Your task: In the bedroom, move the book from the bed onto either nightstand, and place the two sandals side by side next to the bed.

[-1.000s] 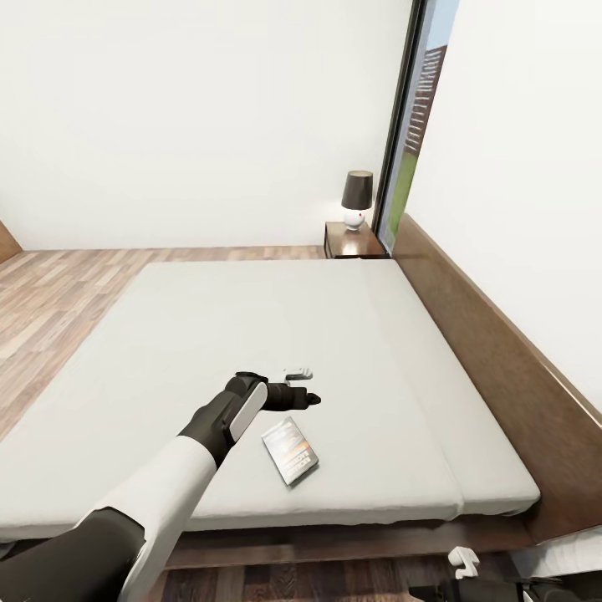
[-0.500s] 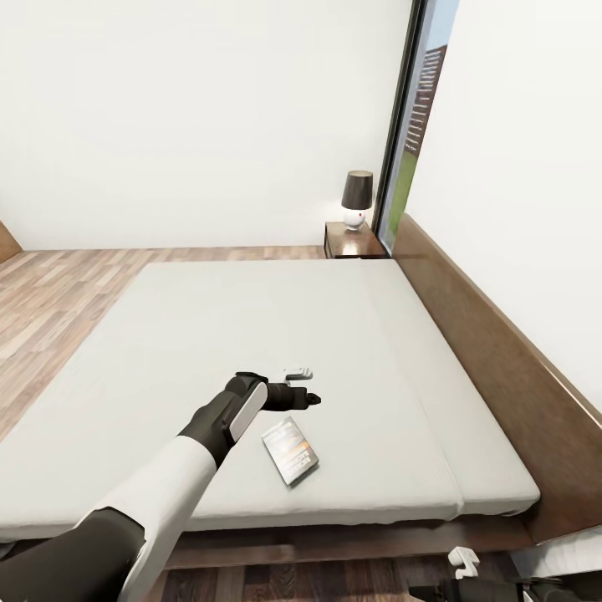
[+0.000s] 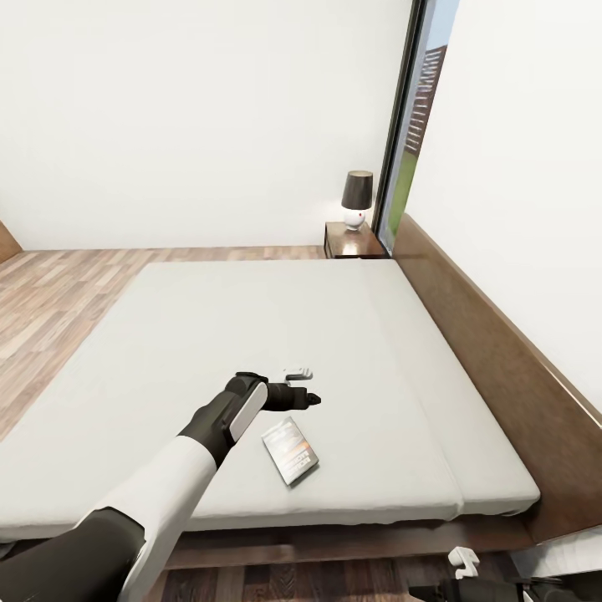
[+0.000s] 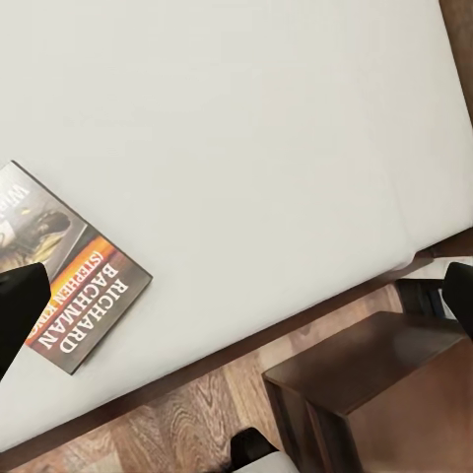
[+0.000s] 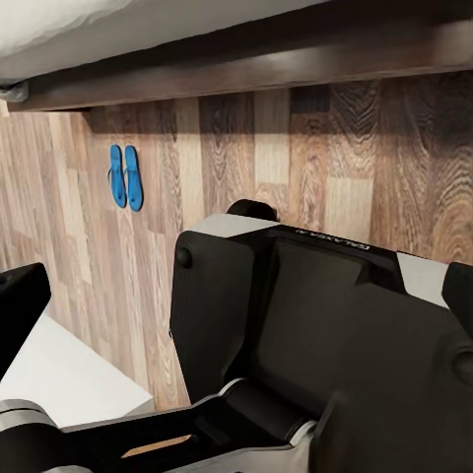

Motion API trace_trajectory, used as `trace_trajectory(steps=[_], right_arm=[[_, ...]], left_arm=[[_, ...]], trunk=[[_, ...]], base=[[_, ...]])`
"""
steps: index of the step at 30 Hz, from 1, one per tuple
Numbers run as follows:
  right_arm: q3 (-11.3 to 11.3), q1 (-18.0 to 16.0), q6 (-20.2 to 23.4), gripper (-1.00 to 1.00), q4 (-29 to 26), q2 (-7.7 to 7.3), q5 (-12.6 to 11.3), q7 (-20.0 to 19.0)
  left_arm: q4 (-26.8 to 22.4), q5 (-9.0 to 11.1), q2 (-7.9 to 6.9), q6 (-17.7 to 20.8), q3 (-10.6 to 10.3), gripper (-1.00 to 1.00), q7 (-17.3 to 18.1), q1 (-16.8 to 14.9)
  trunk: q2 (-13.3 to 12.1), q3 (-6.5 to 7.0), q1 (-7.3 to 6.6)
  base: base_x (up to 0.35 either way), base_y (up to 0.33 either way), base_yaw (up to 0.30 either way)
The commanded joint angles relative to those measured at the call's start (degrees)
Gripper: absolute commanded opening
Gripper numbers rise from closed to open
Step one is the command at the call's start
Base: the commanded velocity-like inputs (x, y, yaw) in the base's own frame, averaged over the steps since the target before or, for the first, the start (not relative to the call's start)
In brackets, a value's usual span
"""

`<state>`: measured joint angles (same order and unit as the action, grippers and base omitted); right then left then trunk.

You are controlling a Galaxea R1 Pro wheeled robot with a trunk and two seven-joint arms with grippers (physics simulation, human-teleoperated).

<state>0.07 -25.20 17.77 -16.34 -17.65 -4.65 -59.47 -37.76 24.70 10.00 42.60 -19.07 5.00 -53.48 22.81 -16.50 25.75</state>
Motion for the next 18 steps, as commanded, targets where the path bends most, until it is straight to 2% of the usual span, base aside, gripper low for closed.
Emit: trace_trajectory(steps=[1,18], right_arm=[[0.02,-0.05,0.6,1.0,-0.01,-0.02,-0.45,-0.12],[0.02,-0.04,0.59,1.0,0.03,-0.02,-0.45,-0.04]], left_arm=[[-0.03,-0.27,0.0,0.2,0.0,1.0,0.26,-0.05],[-0.03,-0.27,0.0,0.28,0.08,1.0,0.12,-0.05]], trunk=[[0.11,-0.1,0.03],[0.11,-0.1,0.03]], base=[[0.0,0.0,0.0],[0.0,0.0,0.0]])
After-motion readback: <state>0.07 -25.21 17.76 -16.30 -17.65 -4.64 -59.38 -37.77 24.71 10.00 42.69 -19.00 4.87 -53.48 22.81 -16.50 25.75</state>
